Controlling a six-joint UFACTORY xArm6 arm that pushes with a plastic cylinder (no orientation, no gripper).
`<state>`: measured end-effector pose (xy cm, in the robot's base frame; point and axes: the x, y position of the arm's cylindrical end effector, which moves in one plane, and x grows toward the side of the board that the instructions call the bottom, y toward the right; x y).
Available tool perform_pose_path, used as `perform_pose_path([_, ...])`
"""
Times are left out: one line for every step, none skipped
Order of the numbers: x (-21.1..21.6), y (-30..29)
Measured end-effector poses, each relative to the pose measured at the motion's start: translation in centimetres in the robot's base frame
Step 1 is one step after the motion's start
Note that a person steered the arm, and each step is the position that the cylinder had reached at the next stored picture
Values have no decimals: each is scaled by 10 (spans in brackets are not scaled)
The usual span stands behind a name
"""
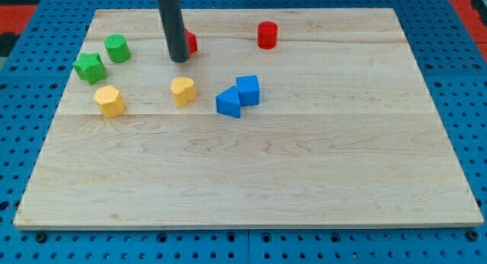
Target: Tap the bottom side of the red circle
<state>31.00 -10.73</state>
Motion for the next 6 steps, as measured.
perform_pose_path([-18, 3])
perform_pose_path([-8, 52])
perform_pose_path([-8, 114])
perform_pose_path([-19, 125])
perform_pose_path([-33, 127])
perform_pose_path([-3, 157])
